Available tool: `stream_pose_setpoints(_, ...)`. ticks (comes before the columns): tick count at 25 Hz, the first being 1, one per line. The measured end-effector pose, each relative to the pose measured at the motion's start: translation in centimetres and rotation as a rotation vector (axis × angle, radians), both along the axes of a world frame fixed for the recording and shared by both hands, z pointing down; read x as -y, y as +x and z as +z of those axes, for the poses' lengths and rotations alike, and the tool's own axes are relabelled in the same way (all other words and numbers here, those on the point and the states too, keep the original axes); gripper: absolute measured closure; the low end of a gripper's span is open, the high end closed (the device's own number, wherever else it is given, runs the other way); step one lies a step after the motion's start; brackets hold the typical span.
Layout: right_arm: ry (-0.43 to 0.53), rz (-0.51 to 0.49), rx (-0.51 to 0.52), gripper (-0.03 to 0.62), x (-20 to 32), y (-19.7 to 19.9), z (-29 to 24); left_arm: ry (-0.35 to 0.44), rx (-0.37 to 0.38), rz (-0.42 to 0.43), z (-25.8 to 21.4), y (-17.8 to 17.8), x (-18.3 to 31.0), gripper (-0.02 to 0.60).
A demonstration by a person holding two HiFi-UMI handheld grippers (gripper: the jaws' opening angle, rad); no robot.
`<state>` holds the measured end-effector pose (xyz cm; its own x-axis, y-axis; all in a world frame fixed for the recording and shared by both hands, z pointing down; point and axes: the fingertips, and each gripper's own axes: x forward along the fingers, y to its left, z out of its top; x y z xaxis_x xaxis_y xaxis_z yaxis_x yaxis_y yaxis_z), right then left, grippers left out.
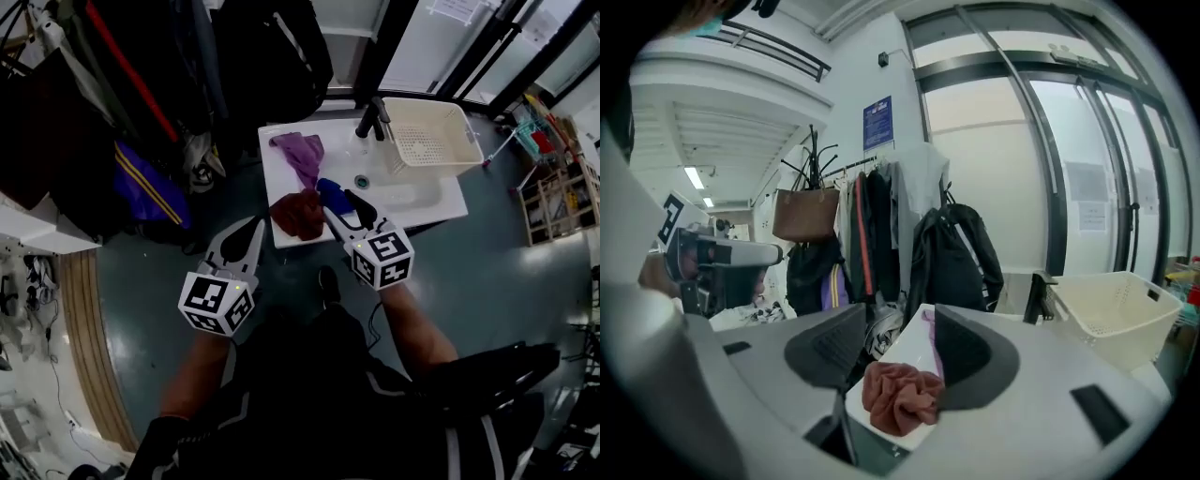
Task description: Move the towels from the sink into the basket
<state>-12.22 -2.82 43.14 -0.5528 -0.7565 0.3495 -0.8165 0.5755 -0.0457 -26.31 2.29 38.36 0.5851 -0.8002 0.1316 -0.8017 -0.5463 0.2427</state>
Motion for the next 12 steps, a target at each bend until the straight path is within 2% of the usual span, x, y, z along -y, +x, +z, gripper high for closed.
stream_pose_setpoints(4,-0.078,-0.076,-0.036,0.326,2.5,-0.5,3.8,-0.053,0.046,-0.060,2.7,0.3,2.4,0.578)
stream_pose_setpoints(8,-0.160,-0.154,-0.072,0.293,4.5,-0.6,7.6,-0.087,0.078,-0.071,4.7,1.7,3.9,0.578)
stream_pose_setpoints(12,-0.242,-0.235,-0.110,0.263,5.5,-1.6,12.0,-0.137,0.064,-0.128,7.0,1.6,5.1,0.578)
